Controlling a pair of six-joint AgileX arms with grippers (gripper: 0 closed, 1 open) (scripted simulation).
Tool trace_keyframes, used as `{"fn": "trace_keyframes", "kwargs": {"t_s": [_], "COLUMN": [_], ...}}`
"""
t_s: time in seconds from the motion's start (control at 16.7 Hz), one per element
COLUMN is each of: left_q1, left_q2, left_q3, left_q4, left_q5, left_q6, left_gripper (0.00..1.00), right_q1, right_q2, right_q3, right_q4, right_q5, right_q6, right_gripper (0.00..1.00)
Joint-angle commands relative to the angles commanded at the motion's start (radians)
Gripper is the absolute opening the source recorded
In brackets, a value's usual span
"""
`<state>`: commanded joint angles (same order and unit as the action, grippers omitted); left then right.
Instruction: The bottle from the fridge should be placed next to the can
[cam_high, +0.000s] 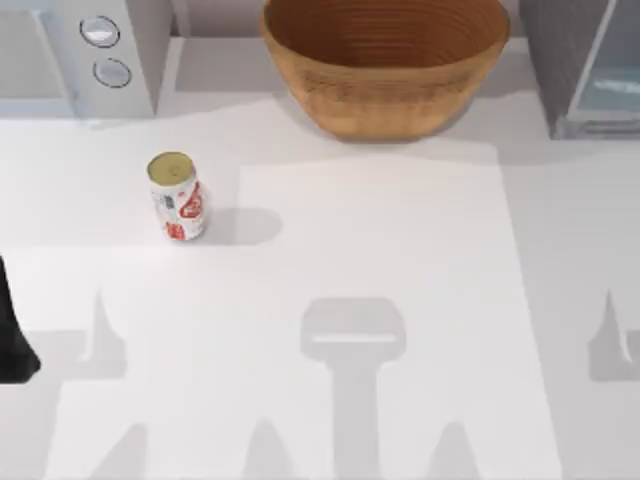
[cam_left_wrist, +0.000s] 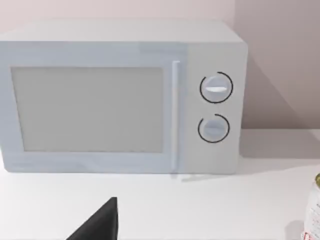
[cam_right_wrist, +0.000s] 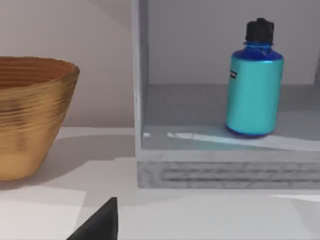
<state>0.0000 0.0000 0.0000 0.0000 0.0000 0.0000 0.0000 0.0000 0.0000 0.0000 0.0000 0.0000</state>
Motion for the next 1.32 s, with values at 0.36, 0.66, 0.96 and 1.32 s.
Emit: {"fn": "trace_keyframes", "kwargs": {"t_s": [0.36,0.66,0.96,1.32], "left_q1": [0.0,0.0,0.0,0.0], "left_q2": [0.0,0.0,0.0,0.0], "left_q3": [0.0,0.0,0.0,0.0], "left_q4": [0.0,0.0,0.0,0.0], "left_q5": [0.0,0.0,0.0,0.0], "left_q6": [0.0,0.0,0.0,0.0], "left_gripper": [1.0,1.0,1.0,1.0], "right_q1": [-0.014,-0.052,-0.102,-0.164], "right_q2": [0.103,0.449,0.948,1.583], "right_q3": [0.042,0.202,0.434,0.718], "right_q4": [0.054,0.253,0.537,0.885], "right_q5": [-0.009,-0.042,-0.089,-0.146], "right_q6": [0.0,0.001,0.004,0.008], "right_gripper": [1.0,1.0,1.0,1.0]}}
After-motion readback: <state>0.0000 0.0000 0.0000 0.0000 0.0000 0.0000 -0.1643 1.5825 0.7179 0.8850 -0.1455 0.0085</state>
